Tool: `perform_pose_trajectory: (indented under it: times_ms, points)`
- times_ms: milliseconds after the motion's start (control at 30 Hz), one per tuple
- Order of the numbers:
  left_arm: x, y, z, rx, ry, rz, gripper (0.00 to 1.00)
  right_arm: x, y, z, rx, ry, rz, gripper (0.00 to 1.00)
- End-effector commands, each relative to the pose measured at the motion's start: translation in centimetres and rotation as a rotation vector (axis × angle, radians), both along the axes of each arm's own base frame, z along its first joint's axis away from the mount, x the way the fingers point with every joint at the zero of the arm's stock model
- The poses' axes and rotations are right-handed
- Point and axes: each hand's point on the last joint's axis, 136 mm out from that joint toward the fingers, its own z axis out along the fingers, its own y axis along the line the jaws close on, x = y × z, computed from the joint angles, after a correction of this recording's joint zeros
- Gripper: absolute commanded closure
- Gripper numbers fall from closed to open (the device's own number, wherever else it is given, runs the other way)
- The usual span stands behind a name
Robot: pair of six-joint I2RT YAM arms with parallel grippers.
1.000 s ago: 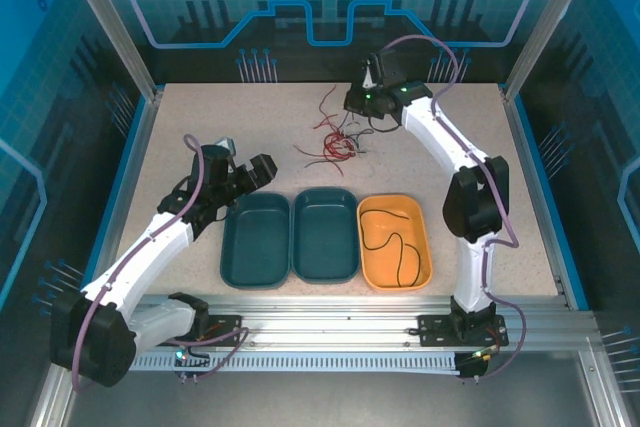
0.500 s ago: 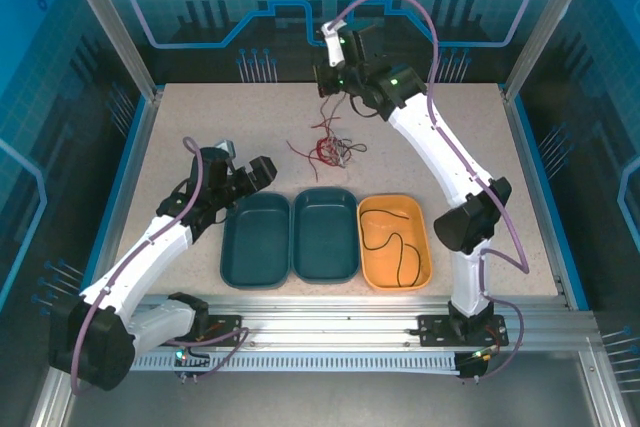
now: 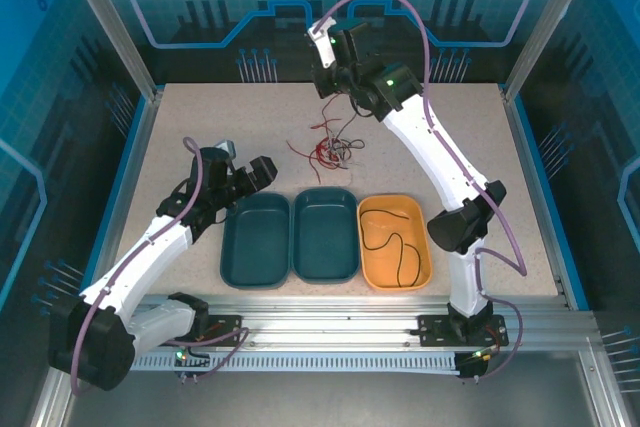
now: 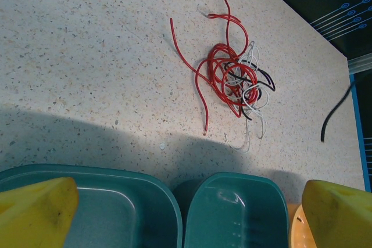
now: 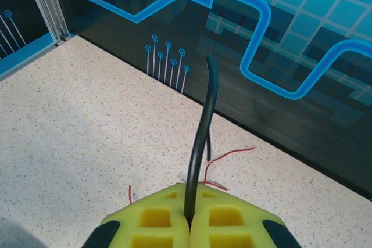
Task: Untangle the cables
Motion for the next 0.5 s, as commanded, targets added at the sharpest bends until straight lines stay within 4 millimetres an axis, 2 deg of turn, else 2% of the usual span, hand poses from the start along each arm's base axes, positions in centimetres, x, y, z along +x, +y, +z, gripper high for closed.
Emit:
perform_pose_trajectory:
  times_ms: [0, 100, 200, 467]
  points:
    - [-0.5, -0.2, 0.1, -0.018, -0.013, -0.013, 0.01, -3.0, -1.5, 3.8, 0.037, -0.035, -0.015, 1.0]
    - [-0.5, -0.2, 0.3, -0.016, -0.017, -0.014, 0.01, -4.9, -2.5, 4.3, 0.052, -0.021, -0.035, 1.0]
    - [-0.4, -0.2, 0.4, -0.014, -0.021, -0.015, 0.01, -6.8, -3.7, 3.7, 0.056, 0.014, -0.059, 1.0]
    - [-0.5, -0.1, 0.4, -0.003, -0.02, -0.018, 0.01, -13.1, -8.8, 2.6, 0.112, 0.11, -0.131, 1.0]
